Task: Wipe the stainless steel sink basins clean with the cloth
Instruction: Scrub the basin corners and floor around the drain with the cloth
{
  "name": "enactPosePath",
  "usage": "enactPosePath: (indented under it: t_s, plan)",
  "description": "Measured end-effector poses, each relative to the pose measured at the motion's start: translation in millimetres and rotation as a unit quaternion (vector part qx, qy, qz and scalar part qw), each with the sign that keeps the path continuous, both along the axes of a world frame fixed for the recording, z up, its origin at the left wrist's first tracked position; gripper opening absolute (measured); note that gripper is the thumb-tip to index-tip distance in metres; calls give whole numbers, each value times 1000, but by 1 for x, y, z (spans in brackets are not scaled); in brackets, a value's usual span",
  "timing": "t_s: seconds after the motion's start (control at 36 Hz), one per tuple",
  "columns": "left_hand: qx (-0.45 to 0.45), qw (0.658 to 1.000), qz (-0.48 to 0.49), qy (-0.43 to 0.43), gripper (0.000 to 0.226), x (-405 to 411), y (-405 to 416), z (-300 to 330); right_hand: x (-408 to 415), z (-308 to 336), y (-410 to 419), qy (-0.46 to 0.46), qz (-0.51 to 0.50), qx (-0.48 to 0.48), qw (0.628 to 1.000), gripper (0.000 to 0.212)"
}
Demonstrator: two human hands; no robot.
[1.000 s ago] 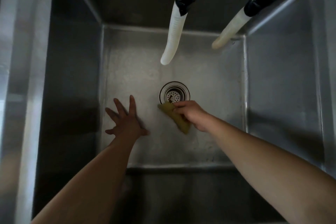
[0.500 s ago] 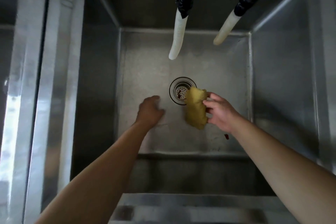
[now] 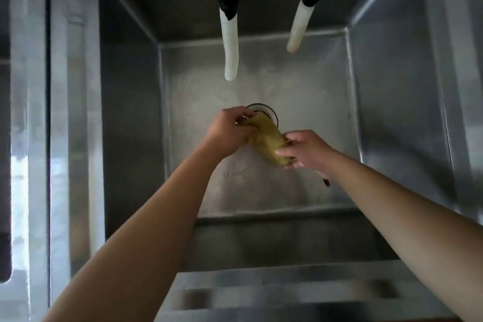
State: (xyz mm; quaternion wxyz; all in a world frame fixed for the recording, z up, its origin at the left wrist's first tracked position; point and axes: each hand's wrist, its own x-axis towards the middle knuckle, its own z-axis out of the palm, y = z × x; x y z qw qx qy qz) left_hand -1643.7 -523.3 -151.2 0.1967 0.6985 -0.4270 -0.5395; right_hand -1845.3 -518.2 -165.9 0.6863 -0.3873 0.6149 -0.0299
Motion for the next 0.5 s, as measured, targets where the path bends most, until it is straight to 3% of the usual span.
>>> enactPosePath:
  t_s: [0.08,0.22,0.31,0.42,0.5]
  plan:
    - [-37,999,-1,-32,29,-2,11,-4,9,-3,-1,25,-85,-14,996,8]
    - [-128,988,-63,-67,41,-16,34,-4,22,6,-13,-82,-227,148,959,13]
    - [-170,976,-107,-77,42,-17,38,-5,22,10,-15,-112,-213,147,959,25]
    - [-127,983,-121,-44,38,-13,32,-7,20,8,-15,-67,-182,89,977,34]
    - [-124,986,-100,-52,49,-6,26,-11,22,6,-20,-33,-176,39,983,34]
